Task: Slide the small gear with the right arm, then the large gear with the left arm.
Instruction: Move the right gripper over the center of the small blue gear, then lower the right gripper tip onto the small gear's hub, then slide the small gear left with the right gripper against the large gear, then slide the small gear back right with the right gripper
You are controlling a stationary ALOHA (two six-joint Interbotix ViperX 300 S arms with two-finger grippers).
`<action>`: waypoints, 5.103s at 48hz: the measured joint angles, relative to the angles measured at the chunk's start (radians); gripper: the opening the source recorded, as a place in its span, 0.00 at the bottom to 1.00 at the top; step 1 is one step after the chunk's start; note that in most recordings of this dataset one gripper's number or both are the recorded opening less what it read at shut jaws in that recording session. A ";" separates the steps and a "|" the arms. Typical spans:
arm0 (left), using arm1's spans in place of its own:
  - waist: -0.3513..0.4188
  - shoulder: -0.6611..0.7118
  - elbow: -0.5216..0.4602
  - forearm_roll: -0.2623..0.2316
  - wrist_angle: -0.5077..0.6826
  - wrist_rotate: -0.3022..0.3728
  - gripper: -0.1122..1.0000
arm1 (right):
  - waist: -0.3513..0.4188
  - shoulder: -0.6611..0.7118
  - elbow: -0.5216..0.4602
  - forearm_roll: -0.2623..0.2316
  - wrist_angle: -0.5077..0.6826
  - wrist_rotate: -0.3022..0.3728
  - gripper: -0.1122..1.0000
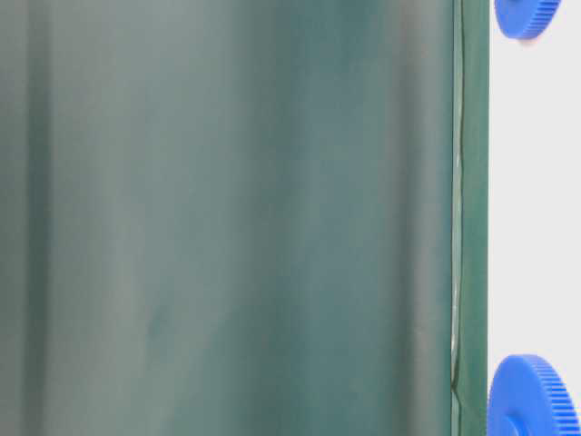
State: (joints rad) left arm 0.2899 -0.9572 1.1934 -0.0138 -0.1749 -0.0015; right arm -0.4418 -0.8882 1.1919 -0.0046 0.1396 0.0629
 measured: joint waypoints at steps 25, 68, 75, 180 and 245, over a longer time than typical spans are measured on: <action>0.000 0.015 -0.002 -0.002 0.035 0.000 0.10 | -0.009 0.132 -0.023 -0.005 0.069 0.025 0.55; 0.002 0.015 -0.002 -0.003 0.035 -0.014 0.10 | -0.048 0.517 -0.009 -0.005 -0.120 0.044 0.55; 0.000 0.015 -0.002 -0.002 0.035 -0.015 0.10 | -0.048 0.558 -0.009 -0.006 -0.147 0.044 0.55; 0.008 0.008 0.034 -0.003 0.035 -0.017 0.10 | 0.193 1.282 -0.887 -0.186 -0.081 0.069 0.55; 0.008 0.006 0.043 -0.002 0.035 -0.017 0.10 | 0.195 1.272 -0.890 -0.186 -0.015 0.094 0.55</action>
State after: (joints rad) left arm 0.2976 -0.9511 1.2364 -0.0153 -0.1396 -0.0184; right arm -0.2470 0.3835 0.3022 -0.1902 0.1243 0.1565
